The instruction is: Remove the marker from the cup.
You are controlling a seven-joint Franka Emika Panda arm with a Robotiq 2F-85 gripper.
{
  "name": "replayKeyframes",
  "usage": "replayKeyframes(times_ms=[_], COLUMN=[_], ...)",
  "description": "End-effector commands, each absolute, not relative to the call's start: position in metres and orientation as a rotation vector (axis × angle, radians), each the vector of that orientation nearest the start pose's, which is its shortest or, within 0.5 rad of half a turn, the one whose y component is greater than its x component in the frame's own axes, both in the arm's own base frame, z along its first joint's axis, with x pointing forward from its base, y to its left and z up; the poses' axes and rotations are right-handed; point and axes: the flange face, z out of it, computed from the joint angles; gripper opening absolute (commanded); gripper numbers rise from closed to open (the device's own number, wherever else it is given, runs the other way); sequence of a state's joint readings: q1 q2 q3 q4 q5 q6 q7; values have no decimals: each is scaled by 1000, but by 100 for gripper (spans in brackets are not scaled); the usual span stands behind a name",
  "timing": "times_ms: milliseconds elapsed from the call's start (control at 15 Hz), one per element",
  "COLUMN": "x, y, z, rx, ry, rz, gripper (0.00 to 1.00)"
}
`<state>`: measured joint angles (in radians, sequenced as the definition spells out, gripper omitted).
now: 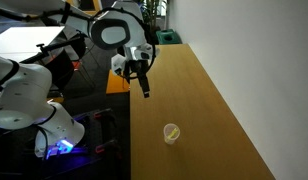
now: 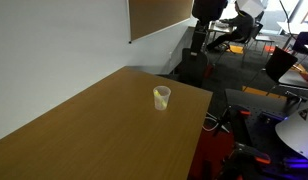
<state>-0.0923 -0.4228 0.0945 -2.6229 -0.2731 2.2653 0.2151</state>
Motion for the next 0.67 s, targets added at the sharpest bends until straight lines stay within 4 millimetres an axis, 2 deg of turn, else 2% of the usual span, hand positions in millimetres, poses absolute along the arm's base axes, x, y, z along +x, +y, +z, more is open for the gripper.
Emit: replayKeyframes(times_ms=[0, 267, 400, 600], x=[396, 401, 406, 416], y=[-40, -81, -99, -115], z=[401, 396, 386, 368], rx=[-3352, -3305, -3274, -3248], ry=[62, -49, -98, -132], rz=[-220, -294, -337, -408], gripper=[100, 100, 100, 100])
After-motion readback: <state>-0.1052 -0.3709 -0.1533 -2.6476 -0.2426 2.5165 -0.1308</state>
